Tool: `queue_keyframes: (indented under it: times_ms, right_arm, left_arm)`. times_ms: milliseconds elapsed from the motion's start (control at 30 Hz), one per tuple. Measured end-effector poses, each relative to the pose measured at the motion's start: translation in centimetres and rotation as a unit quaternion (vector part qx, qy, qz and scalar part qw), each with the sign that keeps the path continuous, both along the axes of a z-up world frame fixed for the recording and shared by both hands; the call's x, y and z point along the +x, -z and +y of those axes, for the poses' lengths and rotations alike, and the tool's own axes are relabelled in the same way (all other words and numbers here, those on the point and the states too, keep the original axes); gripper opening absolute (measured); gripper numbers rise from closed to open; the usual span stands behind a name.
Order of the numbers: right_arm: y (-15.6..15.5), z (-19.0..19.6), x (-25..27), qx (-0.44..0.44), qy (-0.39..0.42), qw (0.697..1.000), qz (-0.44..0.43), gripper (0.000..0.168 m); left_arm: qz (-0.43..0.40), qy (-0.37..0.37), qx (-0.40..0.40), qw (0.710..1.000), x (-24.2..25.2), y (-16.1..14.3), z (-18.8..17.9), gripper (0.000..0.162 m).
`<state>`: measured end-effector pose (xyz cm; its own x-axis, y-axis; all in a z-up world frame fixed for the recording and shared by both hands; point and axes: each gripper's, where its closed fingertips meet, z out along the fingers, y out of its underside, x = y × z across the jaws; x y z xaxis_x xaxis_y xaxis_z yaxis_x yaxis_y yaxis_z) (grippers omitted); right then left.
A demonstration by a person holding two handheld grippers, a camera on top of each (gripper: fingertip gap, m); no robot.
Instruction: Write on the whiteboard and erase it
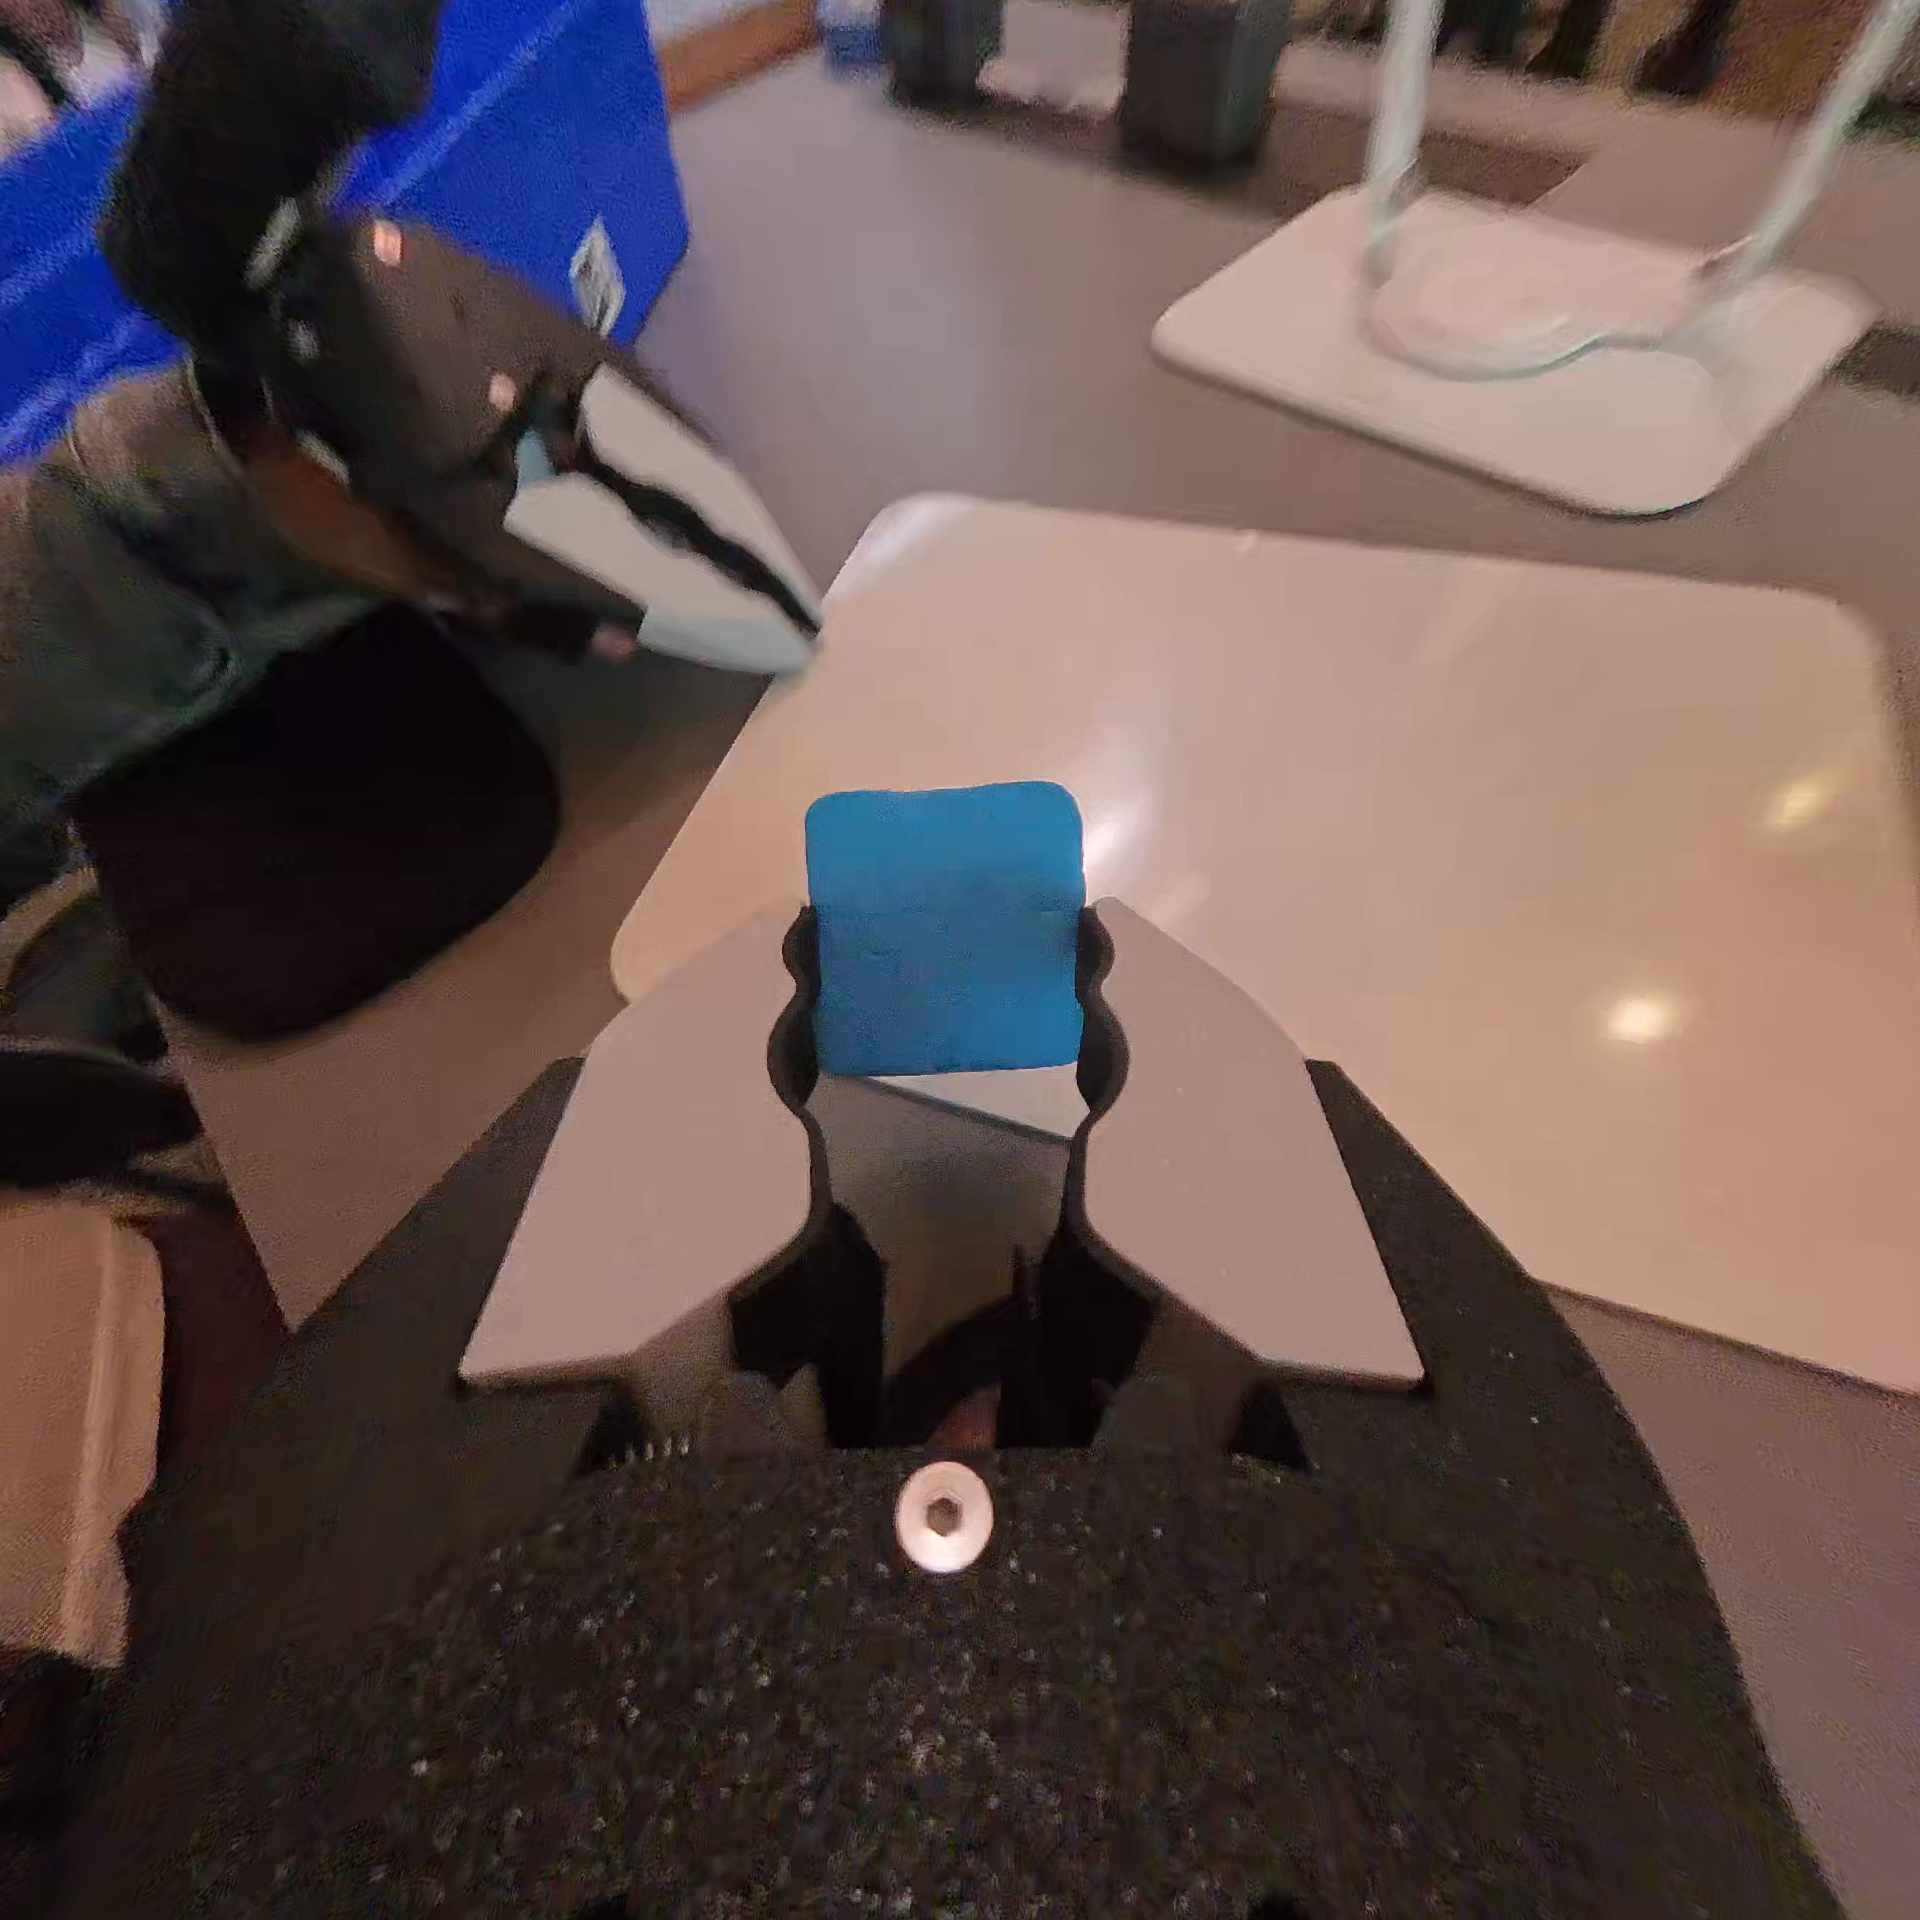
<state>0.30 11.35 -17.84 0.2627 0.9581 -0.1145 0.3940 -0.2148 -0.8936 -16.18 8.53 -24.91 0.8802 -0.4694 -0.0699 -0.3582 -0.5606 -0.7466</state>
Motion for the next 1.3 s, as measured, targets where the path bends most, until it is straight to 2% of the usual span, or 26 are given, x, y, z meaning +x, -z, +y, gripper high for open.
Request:
queue_keyframes:
  times_ms: [67,133,167,233,333,467,600,700,767,833,900,967,1067,1133,1233,1300]
  right_arm:
    - [-4.2,5.0,6.2,0.049,0.126,0.989,0.063,0.048]
    - [-6.8,10.5,16.0,0.121,0.3,0.945,0.054,0.048]
    - [-7.0,12.8,21.2,0.145,0.38,0.913,0.029,0.048]
    - [-5.4,16.0,28.9,0.13,0.472,0.872,-0.02,0.048]
    - [-2.6,18.8,33.0,0.107,0.504,0.853,-0.082,0.049]
    - [0.9,20.5,33.4,0.061,0.493,0.851,-0.173,0.049]
    - [3.4,21.2,33.8,0.02,0.492,0.843,-0.216,0.05]
    - [2.0,20.8,33.4,0.045,0.51,0.841,-0.172,0.065]
    - [0.0,20.1,32.7,0.074,0.521,0.842,-0.114,0.074]
    - [-1.8,19.2,31.8,0.1,0.525,0.844,-0.049,0.076]
    - [-2.6,18.5,30.6,0.105,0.513,0.852,-0.011,0.078]
    - [-3.7,17.1,28.1,0.109,0.476,0.871,0.053,0.085]
    - [-5.6,14.2,22.4,0.11,0.388,0.899,0.171,0.082]
    - [-4.0,13.6,19.7,0.105,0.358,0.918,0.131,0.086]
    - [-1.0,14.3,17.8,0.113,0.351,0.929,0.027,0.089]
    - [0.2,15.0,17.3,0.111,0.359,0.926,-0.022,0.082]
  left_arm:
    - [0.008,0.002,0.006,1.0,0.1,0.0,0.1,0.012]
    - [0.01,0.001,0.008,1.0,0.0,0.0,0.1,0.014]
    - [0.01,0.002,0.008,1.0,0.0,-0.1,0.1,0.015]
    - [0.01,0.005,0.009,1.0,0.0,-0.1,0.0,0.016]
    - [0.008,0.006,0.011,1.0,0.0,-0.1,0.1,0.018]
    - [-0.005,0.009,0.019,1.0,0.4,-0.6,0.0,0.028]
    - [-0.06,0.01,0.066,0.996,2.0,-4.4,-0.9,0.043]
    - [-0.086,-0.028,0.14,0.986,2.1,-9.4,-2.6,0.057]
    - [-0.128,-0.059,0.205,0.969,2.0,-13.8,-4.4,0.067]
    - [-0.146,-0.12,0.281,0.941,0.1,-17.7,-6.2,0.072]
    - [-0.117,-0.197,0.324,0.918,-3.1,-19.2,-7.9,0.074]
    - [-0.039,-0.282,0.317,0.905,-7.0,-18.2,-9.1,0.08]
    - [0.035,-0.338,0.239,0.91,-10.1,-14.3,-9.6,0.094]
    - [0.033,-0.338,0.207,0.917,-10.2,-11.9,-9.2,0.095]
    - [0.039,-0.339,0.165,0.925,-10.3,-8.9,-8.5,0.094]
    - [0.054,-0.346,0.144,0.925,-10.8,-7.4,-8.1,0.089]
